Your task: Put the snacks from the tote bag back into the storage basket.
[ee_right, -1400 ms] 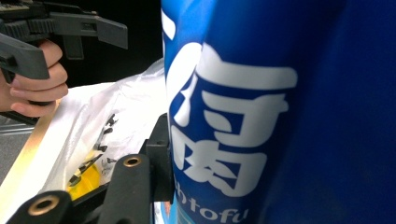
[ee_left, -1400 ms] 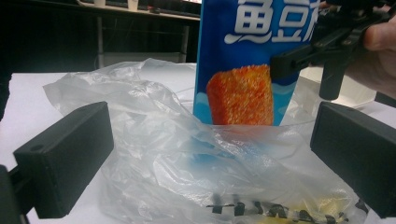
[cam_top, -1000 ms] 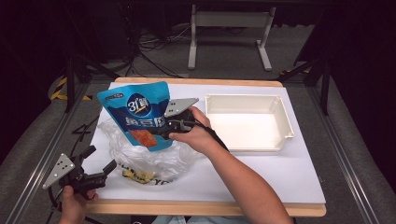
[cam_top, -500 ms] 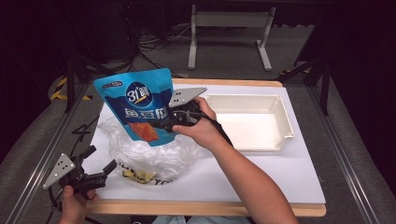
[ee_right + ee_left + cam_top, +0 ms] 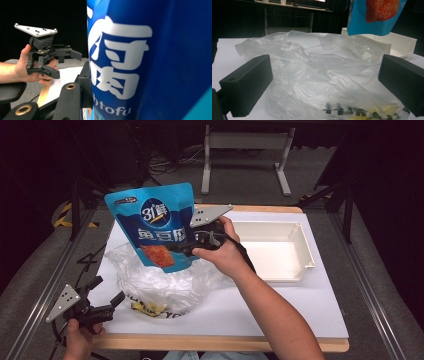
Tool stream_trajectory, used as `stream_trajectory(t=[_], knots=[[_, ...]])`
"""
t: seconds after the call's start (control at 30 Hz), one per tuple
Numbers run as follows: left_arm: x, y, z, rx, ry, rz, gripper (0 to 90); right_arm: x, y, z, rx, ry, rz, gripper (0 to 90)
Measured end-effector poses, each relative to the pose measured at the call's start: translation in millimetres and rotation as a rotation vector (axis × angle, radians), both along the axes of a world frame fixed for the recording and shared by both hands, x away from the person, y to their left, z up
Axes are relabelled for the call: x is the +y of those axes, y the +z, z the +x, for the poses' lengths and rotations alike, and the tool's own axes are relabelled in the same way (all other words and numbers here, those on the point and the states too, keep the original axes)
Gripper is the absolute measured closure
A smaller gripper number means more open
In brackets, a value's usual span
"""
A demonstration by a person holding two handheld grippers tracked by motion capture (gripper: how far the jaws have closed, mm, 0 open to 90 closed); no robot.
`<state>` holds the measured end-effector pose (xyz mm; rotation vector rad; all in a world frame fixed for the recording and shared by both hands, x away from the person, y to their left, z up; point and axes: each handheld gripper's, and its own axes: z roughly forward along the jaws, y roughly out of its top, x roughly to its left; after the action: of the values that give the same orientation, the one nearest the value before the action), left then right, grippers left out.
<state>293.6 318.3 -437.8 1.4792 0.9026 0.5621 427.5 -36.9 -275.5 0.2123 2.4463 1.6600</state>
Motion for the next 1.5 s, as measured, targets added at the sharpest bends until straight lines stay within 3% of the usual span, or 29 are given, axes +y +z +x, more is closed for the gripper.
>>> stream_trajectory(t=[0.07, 0.63, 1.5], knots=[[0.0, -0.1, 0.1, 0.0, -0.001, 0.006, 0.2, -9.4, 4.3, -0.5, -0.009, -0.017, -0.017, 54.8], [-0.8, -0.8, 0.9, 0.006, 0.004, 0.01, 0.2, -62.6, 22.1, -5.9, -0.039, -0.074, 0.007, 54.7], [-0.8, -1.7, 1.7, 0.016, 0.013, 0.018, 0.2, -154.7, 39.5, -3.5, -0.081, -0.237, 0.022, 54.7]])
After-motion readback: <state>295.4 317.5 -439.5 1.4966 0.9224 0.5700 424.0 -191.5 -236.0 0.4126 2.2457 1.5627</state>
